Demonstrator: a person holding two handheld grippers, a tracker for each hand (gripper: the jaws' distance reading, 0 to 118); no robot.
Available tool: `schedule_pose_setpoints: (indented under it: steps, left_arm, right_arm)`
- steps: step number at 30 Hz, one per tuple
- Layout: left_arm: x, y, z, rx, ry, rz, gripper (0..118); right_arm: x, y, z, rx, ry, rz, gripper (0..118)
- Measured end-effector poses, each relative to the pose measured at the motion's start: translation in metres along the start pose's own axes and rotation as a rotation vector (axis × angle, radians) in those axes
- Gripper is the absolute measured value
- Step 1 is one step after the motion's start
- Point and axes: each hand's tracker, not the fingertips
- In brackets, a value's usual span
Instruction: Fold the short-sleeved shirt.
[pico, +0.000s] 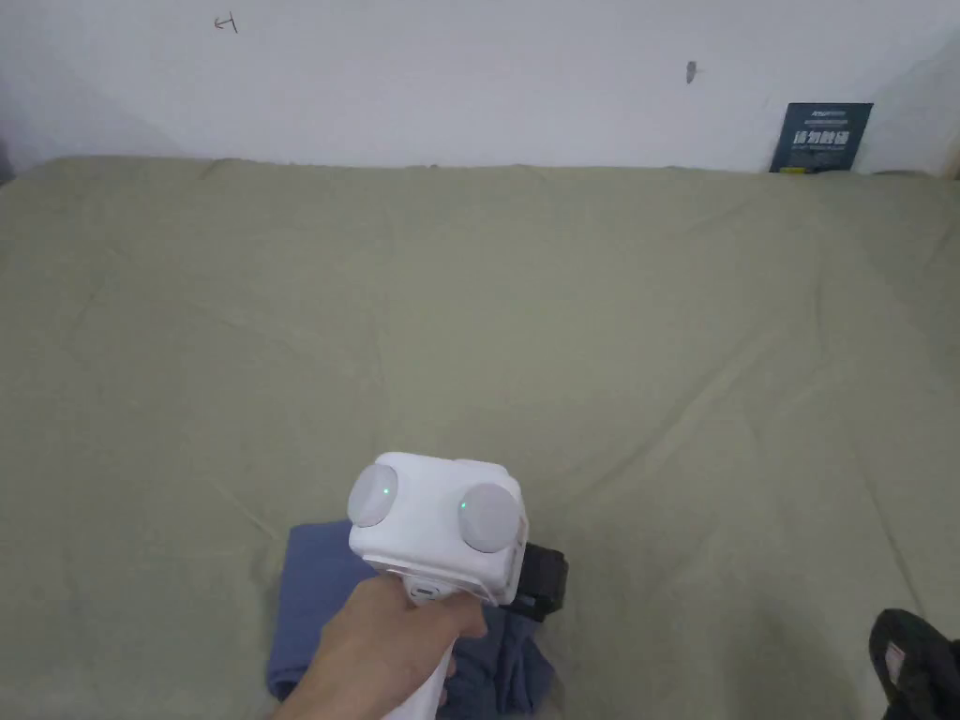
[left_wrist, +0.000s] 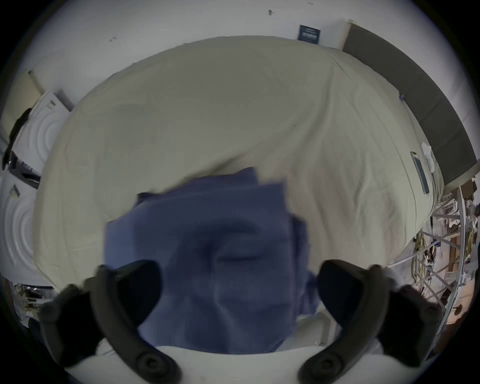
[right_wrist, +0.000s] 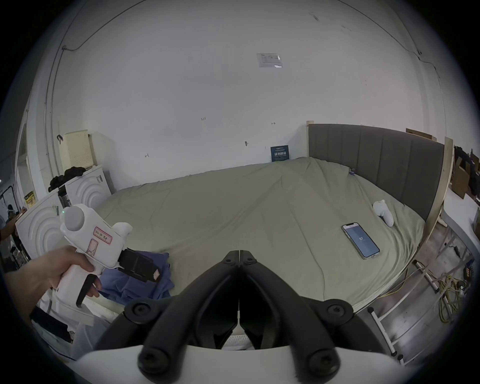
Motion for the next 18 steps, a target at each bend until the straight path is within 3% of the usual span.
schedule_pose_setpoints:
  steps: [6,9,10,11,12,13,15,18]
  left_arm:
    - [-0.059,0.0,0.073,0.108,-0.166,0.067,110]
    - [-0.116,-0.003,0.099,0.154,-0.221,0.179,102]
    - [-0.135,-0.006,0.103,0.185,-0.243,0.226,85]
    - [-0.15,-0.009,0.1,0.205,-0.259,0.265,57]
    - [-0.165,-0.011,0.097,0.22,-0.26,0.279,13]
    - [-0.177,-0.014,0.088,0.219,-0.296,0.31,0]
    - [-0.187,-0.018,0.062,0.205,-0.387,0.354,0]
    - [-0.179,-0.023,0.024,0.134,-0.644,0.403,0]
  right_arm:
    - [0.003,-0.004,-0.005,-0.02,0.003,-0.021,1]
    - [-0.002,-0.007,-0.009,-0.035,0.01,-0.014,0]
    - [-0.004,-0.009,-0.011,-0.042,0.013,-0.012,0]
    - [-0.006,-0.009,-0.013,-0.047,0.017,-0.014,0]
    - [-0.007,-0.01,-0.014,-0.055,0.028,-0.022,1]
    - [-0.009,-0.01,-0.015,-0.06,0.038,-0.031,0]
    - [-0.013,-0.01,-0.016,-0.065,0.042,-0.031,0]
    - [-0.017,-0.01,-0.017,-0.075,0.041,-0.009,1]
